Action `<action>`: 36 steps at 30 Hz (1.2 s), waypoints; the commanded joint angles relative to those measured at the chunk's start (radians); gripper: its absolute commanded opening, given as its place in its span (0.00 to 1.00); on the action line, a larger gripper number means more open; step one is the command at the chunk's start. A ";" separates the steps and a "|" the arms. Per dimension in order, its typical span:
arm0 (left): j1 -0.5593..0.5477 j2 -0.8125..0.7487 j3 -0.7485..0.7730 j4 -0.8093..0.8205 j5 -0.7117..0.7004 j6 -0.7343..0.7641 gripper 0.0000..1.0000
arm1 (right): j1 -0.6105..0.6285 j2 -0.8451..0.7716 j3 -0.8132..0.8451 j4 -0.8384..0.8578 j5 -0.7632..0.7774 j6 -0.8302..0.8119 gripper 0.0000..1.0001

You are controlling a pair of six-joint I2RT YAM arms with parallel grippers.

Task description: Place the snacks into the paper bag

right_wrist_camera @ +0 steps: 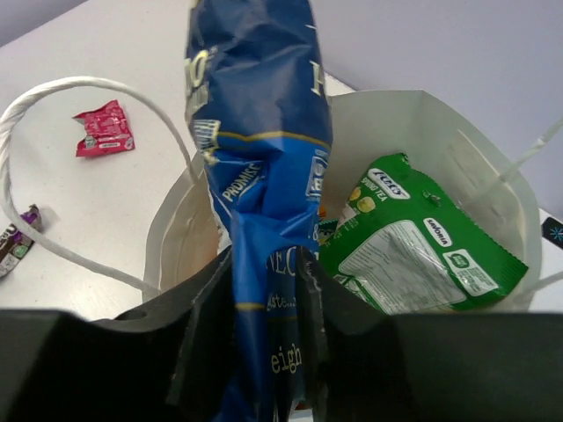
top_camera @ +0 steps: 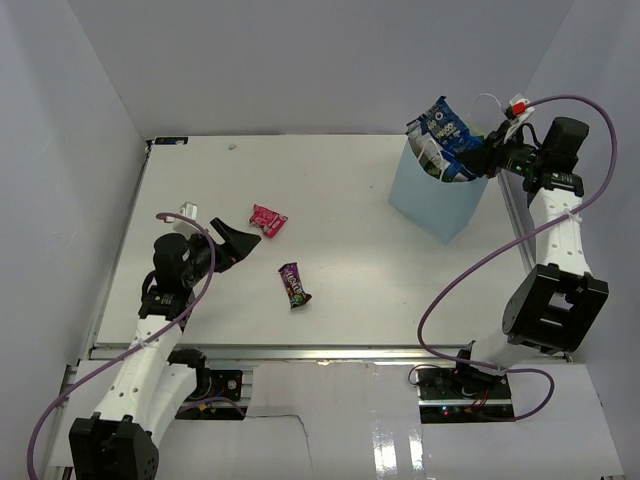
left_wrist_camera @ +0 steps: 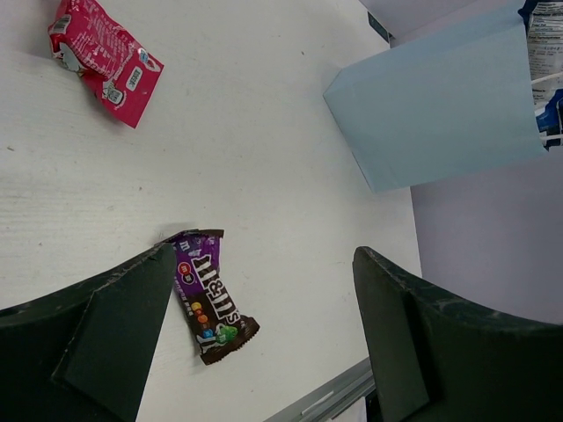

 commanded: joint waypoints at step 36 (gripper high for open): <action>0.001 0.072 0.072 0.037 0.030 0.007 0.92 | 0.140 0.281 0.434 -0.023 0.051 0.149 0.51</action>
